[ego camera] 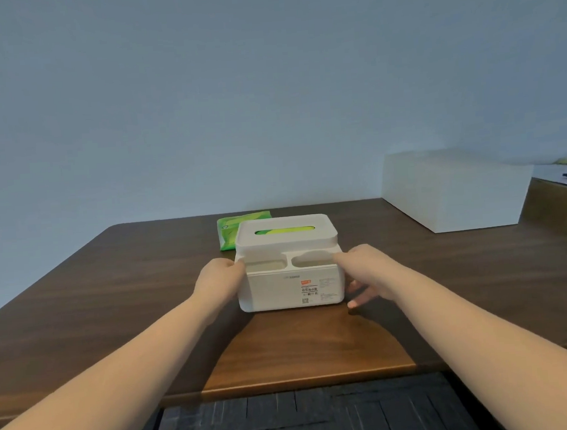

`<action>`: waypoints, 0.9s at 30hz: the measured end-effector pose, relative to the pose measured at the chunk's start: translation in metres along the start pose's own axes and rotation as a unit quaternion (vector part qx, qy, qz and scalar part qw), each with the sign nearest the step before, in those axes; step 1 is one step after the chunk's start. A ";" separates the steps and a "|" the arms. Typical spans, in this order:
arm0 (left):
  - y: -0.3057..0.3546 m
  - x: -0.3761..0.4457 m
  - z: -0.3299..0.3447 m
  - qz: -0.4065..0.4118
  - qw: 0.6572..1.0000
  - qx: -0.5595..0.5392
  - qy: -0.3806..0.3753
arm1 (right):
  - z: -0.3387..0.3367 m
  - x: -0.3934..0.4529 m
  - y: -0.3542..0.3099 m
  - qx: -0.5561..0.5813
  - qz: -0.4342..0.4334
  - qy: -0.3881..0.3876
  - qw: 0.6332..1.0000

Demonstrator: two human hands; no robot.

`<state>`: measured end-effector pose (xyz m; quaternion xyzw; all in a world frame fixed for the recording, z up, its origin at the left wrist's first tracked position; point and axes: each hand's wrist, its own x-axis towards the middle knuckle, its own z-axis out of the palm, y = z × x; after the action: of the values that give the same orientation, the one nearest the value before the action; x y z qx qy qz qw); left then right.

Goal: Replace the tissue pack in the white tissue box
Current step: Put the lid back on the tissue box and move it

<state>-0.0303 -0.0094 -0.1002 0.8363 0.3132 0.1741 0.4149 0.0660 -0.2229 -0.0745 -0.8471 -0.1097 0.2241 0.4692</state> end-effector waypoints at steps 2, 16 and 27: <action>0.002 -0.001 0.002 0.016 0.999 0.027 0.024 | 0.003 0.007 -0.002 -0.009 -0.013 0.039 0.999; 0.102 0.050 0.087 0.151 0.982 0.106 0.048 | -0.093 0.100 0.021 -0.032 -0.021 0.198 0.979; 0.159 0.160 0.174 0.142 0.985 0.101 0.014 | -0.161 0.201 -0.004 0.035 0.004 0.241 0.970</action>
<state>0.2451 -0.0772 -0.0716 0.9074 0.2129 0.2100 0.2953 0.3196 -0.2616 -0.0524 -0.8596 0.0181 0.0195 0.5103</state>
